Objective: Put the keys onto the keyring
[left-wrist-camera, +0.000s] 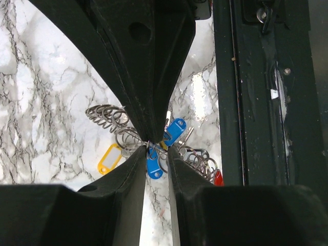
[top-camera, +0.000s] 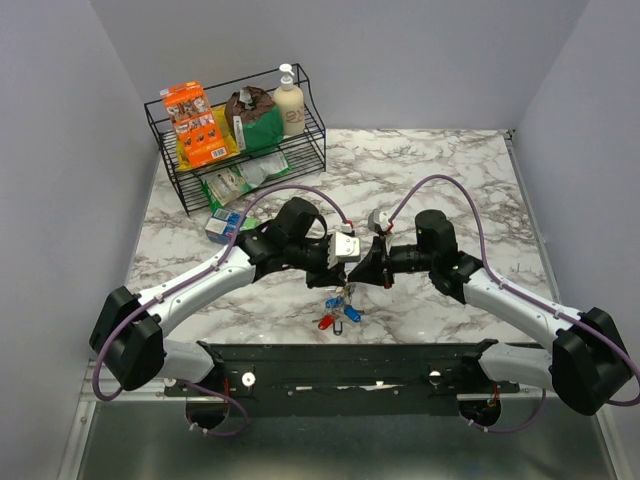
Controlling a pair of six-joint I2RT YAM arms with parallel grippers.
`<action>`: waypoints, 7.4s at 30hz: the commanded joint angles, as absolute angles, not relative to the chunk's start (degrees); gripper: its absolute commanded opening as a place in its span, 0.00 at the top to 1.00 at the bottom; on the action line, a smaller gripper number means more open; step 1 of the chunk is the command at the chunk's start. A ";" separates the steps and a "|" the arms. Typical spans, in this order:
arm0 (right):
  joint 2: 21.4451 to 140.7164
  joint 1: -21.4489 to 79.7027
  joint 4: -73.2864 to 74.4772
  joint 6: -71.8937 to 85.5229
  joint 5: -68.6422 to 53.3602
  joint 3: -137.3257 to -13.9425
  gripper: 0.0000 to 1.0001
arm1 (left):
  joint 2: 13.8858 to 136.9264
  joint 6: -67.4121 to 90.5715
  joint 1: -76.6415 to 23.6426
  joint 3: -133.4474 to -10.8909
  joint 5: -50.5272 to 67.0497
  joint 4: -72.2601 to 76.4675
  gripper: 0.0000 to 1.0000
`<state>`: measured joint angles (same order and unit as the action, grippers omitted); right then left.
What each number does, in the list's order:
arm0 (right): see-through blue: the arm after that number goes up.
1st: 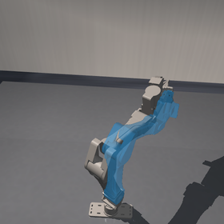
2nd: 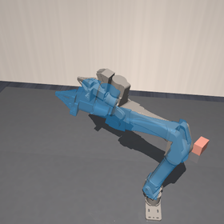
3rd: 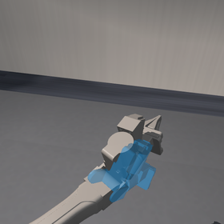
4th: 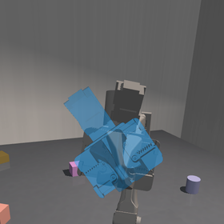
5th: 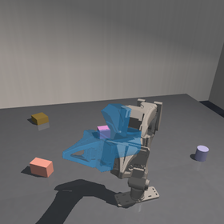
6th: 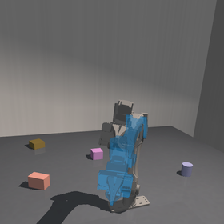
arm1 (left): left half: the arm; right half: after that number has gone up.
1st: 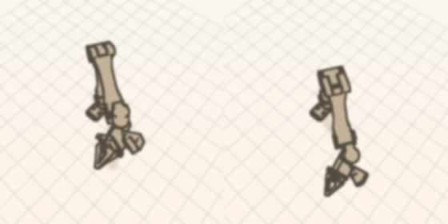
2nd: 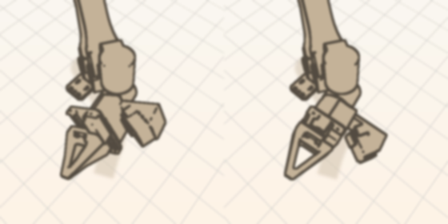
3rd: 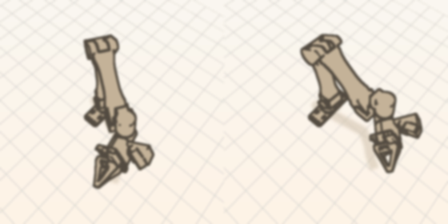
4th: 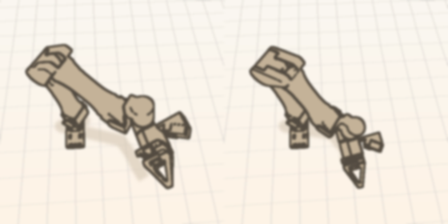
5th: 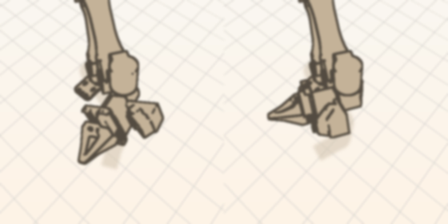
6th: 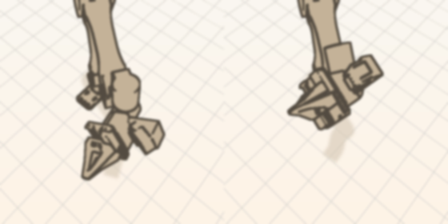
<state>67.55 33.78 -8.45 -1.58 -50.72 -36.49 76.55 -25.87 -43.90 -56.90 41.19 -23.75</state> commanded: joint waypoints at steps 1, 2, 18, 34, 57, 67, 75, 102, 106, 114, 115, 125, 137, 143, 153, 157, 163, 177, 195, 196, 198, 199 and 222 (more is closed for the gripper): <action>67.24 34.10 -9.75 -2.11 -52.38 -37.44 1.00 | 76.99 -26.81 -44.03 -59.15 43.42 -24.87 0.72; 67.24 34.10 -9.76 -2.11 -52.30 -37.53 1.00 | 77.08 -26.63 -44.03 -59.24 43.50 -24.87 0.73; 66.10 34.19 -10.46 -1.06 -51.51 -37.27 0.99 | 78.31 -25.23 -44.12 -60.12 44.12 -25.32 1.00; 60.82 34.19 -11.25 3.69 -41.41 -35.77 0.39 | 70.58 -6.16 -45.26 -44.75 38.59 4.99 1.00; 50.62 34.10 -8.88 4.22 -42.97 -30.50 0.40 | 64.69 3.08 -45.35 -27.51 34.36 41.30 1.00; 50.36 34.10 -7.38 4.66 -41.06 -29.88 0.50 | 63.72 3.25 -45.35 -25.93 34.45 43.51 1.00; 51.33 34.10 -6.86 5.01 -37.97 -29.97 0.52 | 63.54 3.16 -45.44 -26.37 35.24 42.98 1.00; 53.35 34.19 -10.99 5.71 -39.91 -28.21 0.80 | 64.25 2.99 -45.35 -27.86 36.74 41.84 1.00; 51.16 34.19 -11.34 5.63 -38.94 -27.95 0.78 | 63.72 2.72 -45.35 -27.77 37.35 41.75 1.00; 44.93 34.19 -11.51 5.10 -38.77 -26.90 0.66 | 63.37 2.37 -45.35 -27.86 37.88 40.61 1.00; 44.39 34.19 -11.69 5.36 -38.06 -26.81 0.66 | 63.20 2.29 -45.35 -28.04 38.05 40.52 1.00; 50.71 34.19 -15.20 5.54 -41.04 -27.86 0.65 | 62.93 2.81 -45.35 -28.04 39.81 41.48 1.00; 53.61 34.19 -17.75 6.15 -42.71 -26.89 0.66 | 62.67 3.34 -45.35 -28.13 40.34 42.28 1.00; 55.02 34.28 -18.54 6.50 -43.77 -26.54 0.66 | 62.84 3.34 -45.35 -28.04 40.34 42.54 1.00; 51.60 34.19 -17.32 6.33 -40.62 -26.46 0.65 | 62.75 2.99 -45.35 -27.95 40.08 42.02 1.00; 48.43 34.10 -15.82 6.59 -37.89 -26.46 0.63 | 62.49 2.55 -45.35 -27.95 39.64 41.22 1.00; 43.43 34.19 -16.43 7.56 -34.63 -25.32 0.48 | 62.05 2.20 -45.35 -27.86 39.11 40.52 1.00; 36.21 34.19 -22.15 8.79 -30.23 -19.07 0.03 | 60.82 1.58 -45.35 -28.04 38.50 38.67 1.00; 36.12 34.19 -22.50 8.09 -29.88 -19.86 0.00 | 59.59 0.53 -45.35 -28.04 37.44 36.65 1.00; 36.04 34.19 -22.67 8.17 -29.88 -19.86 0.00 | 59.50 0.53 -45.35 -28.04 37.27 36.65 1.00; 35.86 34.19 -22.94 8.35 -29.97 -19.95 0.00 | 58.98 0.44 -45.35 -28.21 36.92 36.48 1.00; 35.69 34.10 -22.77 8.44 -29.88 -20.13 0.00 | 58.89 0.44 -45.35 -28.30 36.22 36.21 1.00; 27.95 34.10 -17.49 8.44 -29.00 -21.09 0.00 | 81.20 -2.81 -45.26 -52.98 26.81 34.19 1.00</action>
